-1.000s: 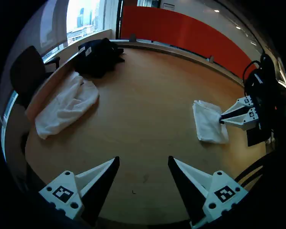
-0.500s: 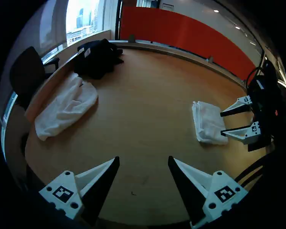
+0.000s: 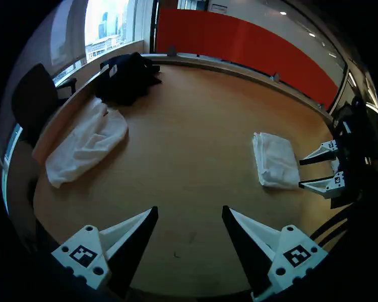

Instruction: Fold towel

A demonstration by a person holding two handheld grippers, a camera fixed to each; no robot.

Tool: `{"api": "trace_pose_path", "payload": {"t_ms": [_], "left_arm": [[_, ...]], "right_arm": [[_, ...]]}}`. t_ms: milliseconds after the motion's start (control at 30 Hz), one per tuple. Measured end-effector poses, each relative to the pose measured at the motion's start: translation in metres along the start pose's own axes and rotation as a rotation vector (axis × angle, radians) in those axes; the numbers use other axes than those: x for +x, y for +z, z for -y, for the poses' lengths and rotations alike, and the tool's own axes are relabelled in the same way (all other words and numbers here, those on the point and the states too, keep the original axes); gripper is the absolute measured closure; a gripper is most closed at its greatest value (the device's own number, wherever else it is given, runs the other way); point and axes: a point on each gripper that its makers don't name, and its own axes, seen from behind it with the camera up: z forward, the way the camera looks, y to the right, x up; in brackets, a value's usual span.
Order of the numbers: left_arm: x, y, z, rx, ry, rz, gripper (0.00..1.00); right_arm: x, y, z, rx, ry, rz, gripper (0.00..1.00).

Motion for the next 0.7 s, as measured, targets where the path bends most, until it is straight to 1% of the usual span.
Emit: {"api": "trace_pose_path", "payload": {"t_ms": [167,400,600,700], "left_arm": [[0.001,0.000,-0.001,-0.002,0.005,-0.002,0.06],[0.000,-0.001,-0.001,-0.003,0.002,-0.003,0.06],[-0.002,-0.001,0.000,-0.002,0.000,-0.001,0.06],[-0.003,-0.001,0.000,-0.002,-0.002,0.001,0.06]], "right_arm": [[-0.004,-0.002,-0.001,-0.012,0.012,0.003,0.12],[-0.013,0.000,0.000,-0.024,0.014,0.021,0.12],[-0.027,0.004,-0.002,-0.050,0.038,0.051,0.15],[-0.036,0.005,-0.003,-0.064,0.057,0.072,0.19]]}}
